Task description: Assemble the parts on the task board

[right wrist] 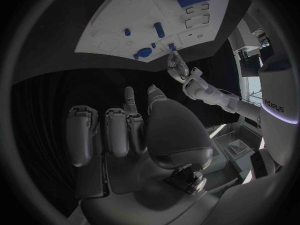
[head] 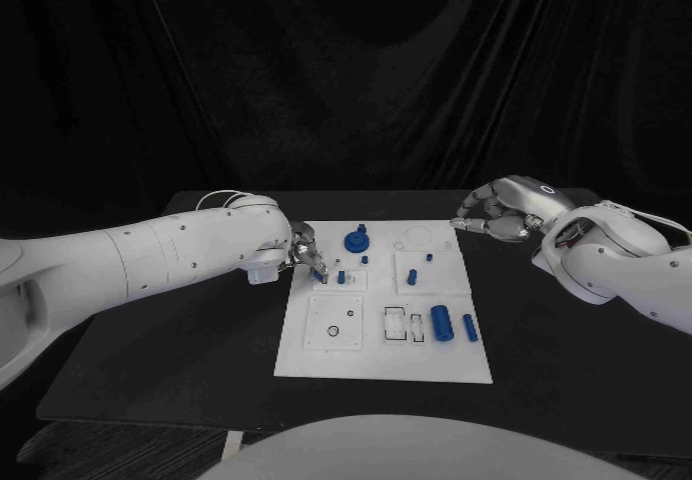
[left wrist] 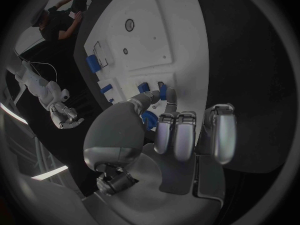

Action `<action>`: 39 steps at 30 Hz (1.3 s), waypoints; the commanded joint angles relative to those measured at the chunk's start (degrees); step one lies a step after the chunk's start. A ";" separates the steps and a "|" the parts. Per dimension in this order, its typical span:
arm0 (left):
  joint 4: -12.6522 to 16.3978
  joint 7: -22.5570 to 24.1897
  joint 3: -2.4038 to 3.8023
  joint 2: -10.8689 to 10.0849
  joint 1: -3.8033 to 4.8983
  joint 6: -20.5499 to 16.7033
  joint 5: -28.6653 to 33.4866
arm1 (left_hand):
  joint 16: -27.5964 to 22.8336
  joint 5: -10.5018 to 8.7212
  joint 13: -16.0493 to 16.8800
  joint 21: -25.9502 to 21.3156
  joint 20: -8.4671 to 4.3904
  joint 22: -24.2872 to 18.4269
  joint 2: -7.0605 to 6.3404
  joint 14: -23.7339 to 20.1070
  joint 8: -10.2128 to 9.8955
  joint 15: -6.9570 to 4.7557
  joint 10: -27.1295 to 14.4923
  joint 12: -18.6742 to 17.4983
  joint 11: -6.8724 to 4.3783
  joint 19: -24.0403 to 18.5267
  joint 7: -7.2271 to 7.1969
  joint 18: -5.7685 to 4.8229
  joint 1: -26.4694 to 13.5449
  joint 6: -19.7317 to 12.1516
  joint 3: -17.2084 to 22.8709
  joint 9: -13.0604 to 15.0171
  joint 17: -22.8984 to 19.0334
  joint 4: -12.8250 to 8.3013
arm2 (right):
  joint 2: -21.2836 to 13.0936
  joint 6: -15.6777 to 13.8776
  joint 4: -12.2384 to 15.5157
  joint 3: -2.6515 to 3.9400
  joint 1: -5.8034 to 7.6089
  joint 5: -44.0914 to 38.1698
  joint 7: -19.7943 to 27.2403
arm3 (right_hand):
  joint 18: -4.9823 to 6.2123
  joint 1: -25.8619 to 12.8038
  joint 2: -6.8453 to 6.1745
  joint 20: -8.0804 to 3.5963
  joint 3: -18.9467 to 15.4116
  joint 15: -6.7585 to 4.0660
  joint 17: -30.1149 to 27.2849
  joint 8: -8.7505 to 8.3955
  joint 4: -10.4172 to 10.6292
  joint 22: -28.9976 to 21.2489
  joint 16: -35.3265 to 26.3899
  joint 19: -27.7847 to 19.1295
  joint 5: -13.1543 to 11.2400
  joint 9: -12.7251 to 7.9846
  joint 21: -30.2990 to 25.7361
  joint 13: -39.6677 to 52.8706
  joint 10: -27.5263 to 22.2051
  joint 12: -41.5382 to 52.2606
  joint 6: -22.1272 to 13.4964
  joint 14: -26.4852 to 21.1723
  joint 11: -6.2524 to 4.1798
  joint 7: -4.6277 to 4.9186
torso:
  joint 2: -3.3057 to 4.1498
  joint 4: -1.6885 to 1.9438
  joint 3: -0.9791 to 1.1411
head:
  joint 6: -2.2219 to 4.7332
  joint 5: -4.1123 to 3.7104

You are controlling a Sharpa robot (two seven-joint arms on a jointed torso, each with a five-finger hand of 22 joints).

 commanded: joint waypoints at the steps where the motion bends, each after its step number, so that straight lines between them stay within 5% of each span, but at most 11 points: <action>1: 0.02 0.88 0.04 0.24 -0.17 -0.59 0.09 | 0.15 0.07 15.07 -0.32 -0.24 12.00 0.79 5.95 -0.25 -0.36 6.06 -0.03 -0.36 -0.09 -0.34 -0.28 0.03 -0.02 2.16 -0.04 15.08 -1.82 | -0.03 -0.70 0.00 0.05 -0.15 -0.06 -0.29 | 0.50 0.32 0.04 0.37 -0.01 0.54 -0.15 -0.26 -0.38 12.59 -0.26 2.71 0.24 -0.09 -0.33 15.06 6.11 0.20 -0.29 3.19 0.32 0.25 | 0.01 -0.01 0.02 | 0.01 0.07; 39: 0.48 0.66 0.03 0.19 -0.63 -0.58 0.09 | 0.15 0.29 15.07 -0.46 -0.23 11.95 1.10 5.95 -0.42 -0.35 6.06 -0.03 -0.33 -0.19 -0.28 -0.24 -0.03 -0.11 2.28 -0.11 15.08 -1.65 | 0.11 -0.38 -0.30 0.05 -0.41 -0.06 -0.37 | 0.50 0.33 0.05 0.39 -0.01 0.56 -0.23 -0.28 -0.39 12.58 -0.30 2.71 0.25 -0.11 -0.34 15.06 6.11 0.20 -0.30 3.17 0.33 0.27 | 0.01 0.00 0.02 | 0.01 0.33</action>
